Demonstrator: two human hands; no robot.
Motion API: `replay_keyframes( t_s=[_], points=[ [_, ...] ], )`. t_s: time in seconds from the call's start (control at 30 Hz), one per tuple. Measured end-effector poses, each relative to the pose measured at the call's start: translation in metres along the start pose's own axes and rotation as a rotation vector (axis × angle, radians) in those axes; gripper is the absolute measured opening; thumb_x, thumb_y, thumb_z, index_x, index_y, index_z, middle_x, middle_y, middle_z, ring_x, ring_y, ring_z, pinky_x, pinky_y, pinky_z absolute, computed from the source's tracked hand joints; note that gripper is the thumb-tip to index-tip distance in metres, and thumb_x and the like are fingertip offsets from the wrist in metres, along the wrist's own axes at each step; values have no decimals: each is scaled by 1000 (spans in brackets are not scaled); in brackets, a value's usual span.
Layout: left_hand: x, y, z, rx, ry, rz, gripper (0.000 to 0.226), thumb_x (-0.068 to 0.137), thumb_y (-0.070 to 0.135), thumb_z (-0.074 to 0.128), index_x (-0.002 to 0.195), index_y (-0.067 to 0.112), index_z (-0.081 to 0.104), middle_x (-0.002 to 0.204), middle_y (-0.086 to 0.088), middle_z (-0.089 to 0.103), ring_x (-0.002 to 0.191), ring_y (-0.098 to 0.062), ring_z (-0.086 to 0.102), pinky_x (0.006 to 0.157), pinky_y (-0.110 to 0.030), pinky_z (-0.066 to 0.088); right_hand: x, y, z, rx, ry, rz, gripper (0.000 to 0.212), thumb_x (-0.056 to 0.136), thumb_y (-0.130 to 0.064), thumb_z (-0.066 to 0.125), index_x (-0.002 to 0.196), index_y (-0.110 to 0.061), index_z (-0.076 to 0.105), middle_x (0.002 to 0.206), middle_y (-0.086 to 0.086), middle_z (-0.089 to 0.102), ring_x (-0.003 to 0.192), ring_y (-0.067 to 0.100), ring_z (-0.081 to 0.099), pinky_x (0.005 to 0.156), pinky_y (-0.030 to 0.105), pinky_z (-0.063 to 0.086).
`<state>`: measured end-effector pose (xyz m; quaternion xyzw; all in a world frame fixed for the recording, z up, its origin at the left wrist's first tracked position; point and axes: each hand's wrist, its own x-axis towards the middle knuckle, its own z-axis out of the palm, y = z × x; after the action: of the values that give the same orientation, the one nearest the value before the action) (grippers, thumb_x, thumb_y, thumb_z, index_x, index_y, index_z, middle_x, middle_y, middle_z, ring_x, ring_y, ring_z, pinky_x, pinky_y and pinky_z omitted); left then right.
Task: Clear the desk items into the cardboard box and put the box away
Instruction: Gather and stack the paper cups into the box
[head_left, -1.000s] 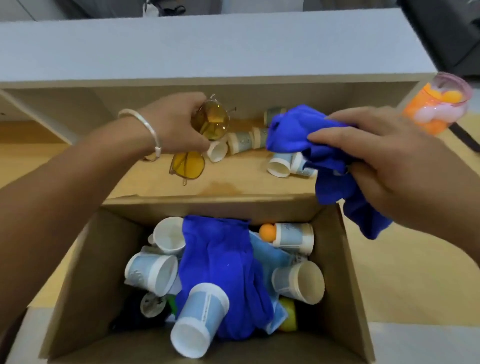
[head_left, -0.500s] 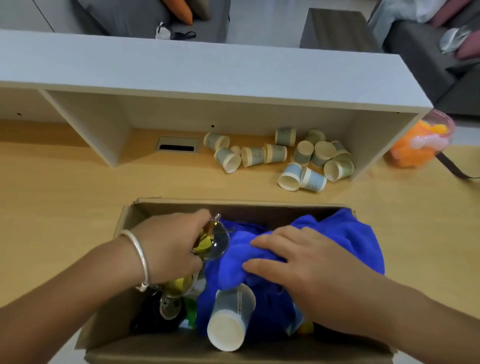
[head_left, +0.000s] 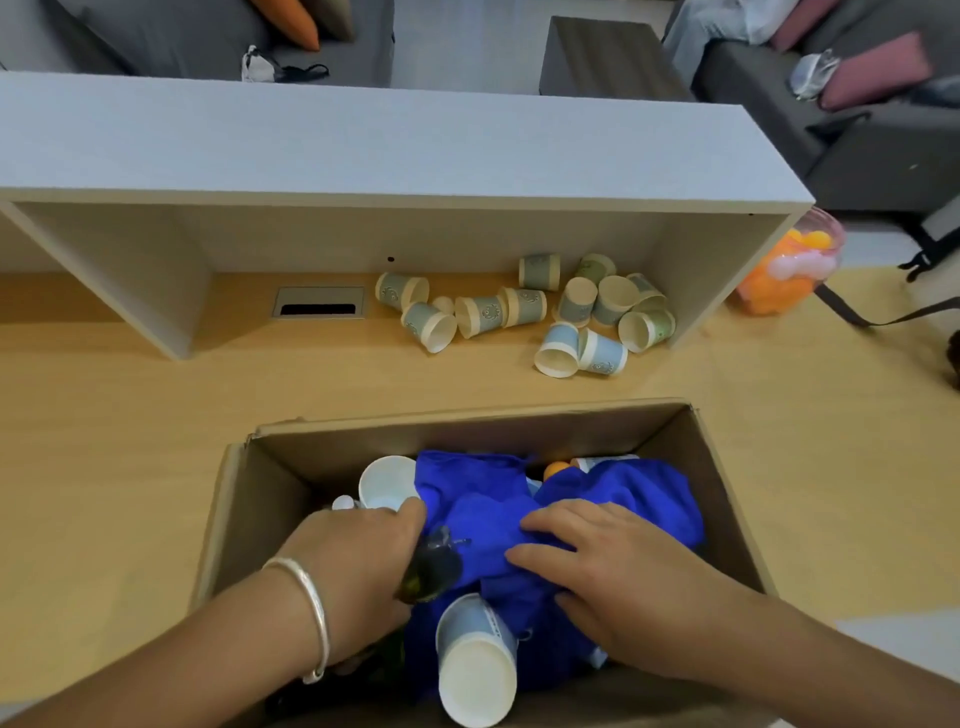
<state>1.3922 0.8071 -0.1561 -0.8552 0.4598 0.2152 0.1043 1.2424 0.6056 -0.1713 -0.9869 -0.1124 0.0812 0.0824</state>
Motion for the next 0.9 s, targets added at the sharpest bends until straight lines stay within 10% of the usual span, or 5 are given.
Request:
replay_keyframes(
  t_s=[0.33, 0.5, 0.9],
  points=[
    [30, 5, -37, 7, -154, 87, 63, 68, 57, 66, 121, 37, 40, 106, 10, 63, 101, -14, 59, 71, -29, 37, 3, 66, -46, 83, 78, 139, 48, 89, -36, 54, 136, -39, 46, 141, -13, 45, 129, 8, 41, 107, 30, 35],
    [75, 2, -87, -280, -230, 46, 54, 65, 57, 76, 110, 40, 51, 88, 18, 62, 75, 0, 58, 66, -20, 46, 16, 130, -65, 103, 150, 267, 46, 89, -34, 57, 134, -36, 49, 136, -13, 48, 124, 9, 45, 101, 33, 43],
    [276, 50, -97, -267, 178, 118, 60, 81, 40, 67, 135, 29, 43, 126, 4, 56, 109, -20, 57, 86, -37, 51, 98, 286, 12, 187, 2, 507, 67, 78, -41, 71, 136, -29, 41, 131, 4, 52, 111, 25, 52, 83, 42, 51]
  ],
)
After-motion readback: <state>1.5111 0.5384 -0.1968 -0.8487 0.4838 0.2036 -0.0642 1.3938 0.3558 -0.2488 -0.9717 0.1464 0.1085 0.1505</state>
